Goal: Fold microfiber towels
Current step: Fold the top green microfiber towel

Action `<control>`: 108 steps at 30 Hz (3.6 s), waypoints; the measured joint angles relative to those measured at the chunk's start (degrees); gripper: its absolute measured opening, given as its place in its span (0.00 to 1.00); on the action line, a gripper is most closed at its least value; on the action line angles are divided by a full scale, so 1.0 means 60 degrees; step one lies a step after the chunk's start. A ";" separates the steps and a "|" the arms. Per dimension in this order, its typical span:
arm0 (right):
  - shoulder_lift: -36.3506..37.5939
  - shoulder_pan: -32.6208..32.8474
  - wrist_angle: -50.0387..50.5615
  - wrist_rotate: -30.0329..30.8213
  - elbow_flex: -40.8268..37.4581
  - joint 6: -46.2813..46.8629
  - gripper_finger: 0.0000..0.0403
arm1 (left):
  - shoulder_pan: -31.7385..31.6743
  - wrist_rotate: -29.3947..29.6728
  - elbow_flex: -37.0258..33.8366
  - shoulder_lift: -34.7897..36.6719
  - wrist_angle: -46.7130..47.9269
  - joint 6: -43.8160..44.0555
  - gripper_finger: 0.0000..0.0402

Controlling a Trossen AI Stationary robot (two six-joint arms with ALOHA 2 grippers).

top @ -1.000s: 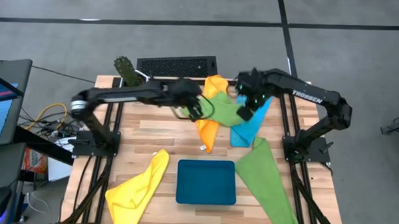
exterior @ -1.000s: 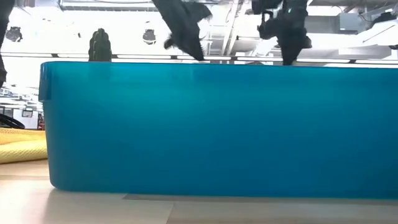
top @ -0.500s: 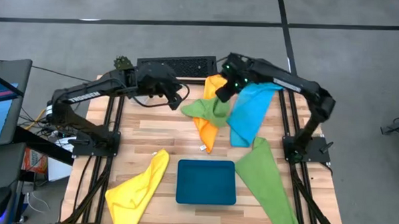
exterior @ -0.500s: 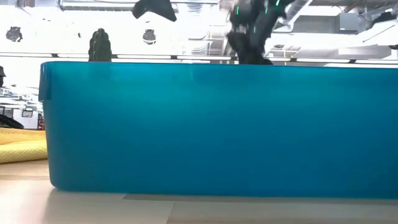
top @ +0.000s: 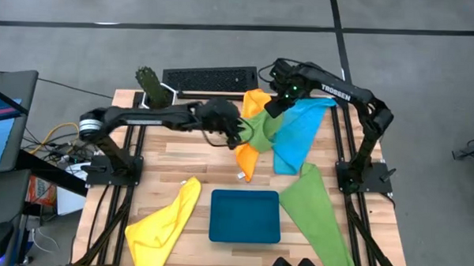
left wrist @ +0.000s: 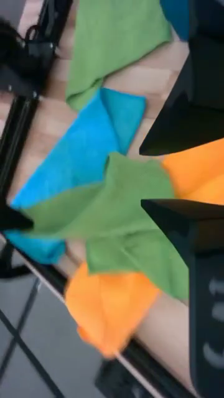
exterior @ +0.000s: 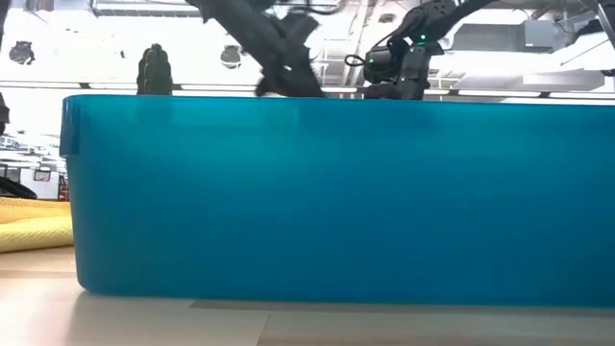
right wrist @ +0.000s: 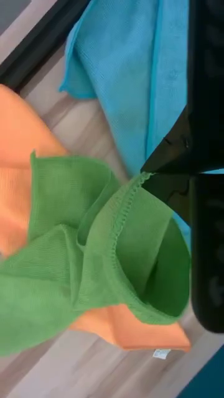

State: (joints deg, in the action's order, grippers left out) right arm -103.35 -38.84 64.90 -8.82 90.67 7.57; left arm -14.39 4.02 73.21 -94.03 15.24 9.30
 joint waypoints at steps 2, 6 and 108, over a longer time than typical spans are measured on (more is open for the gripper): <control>0.0004 -0.0005 -0.0032 0.0004 0.0000 -0.0066 0.04 | 0.0054 -0.0315 0.0205 -0.0616 -0.0347 -0.0715 0.33; 0.0004 0.0057 -0.0167 -0.0004 0.0000 -0.0263 0.03 | 0.0243 -0.0702 0.0824 -0.1356 -0.0526 -0.3831 0.36; -0.0011 0.1011 0.0664 -0.2034 0.0040 -0.2813 0.05 | -0.1574 -0.3235 0.4907 -0.3731 0.3693 -1.4489 0.16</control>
State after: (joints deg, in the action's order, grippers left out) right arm -103.42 -32.77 68.89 -21.03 90.91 -9.30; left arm -23.84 -15.39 102.65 -116.41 37.40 -77.64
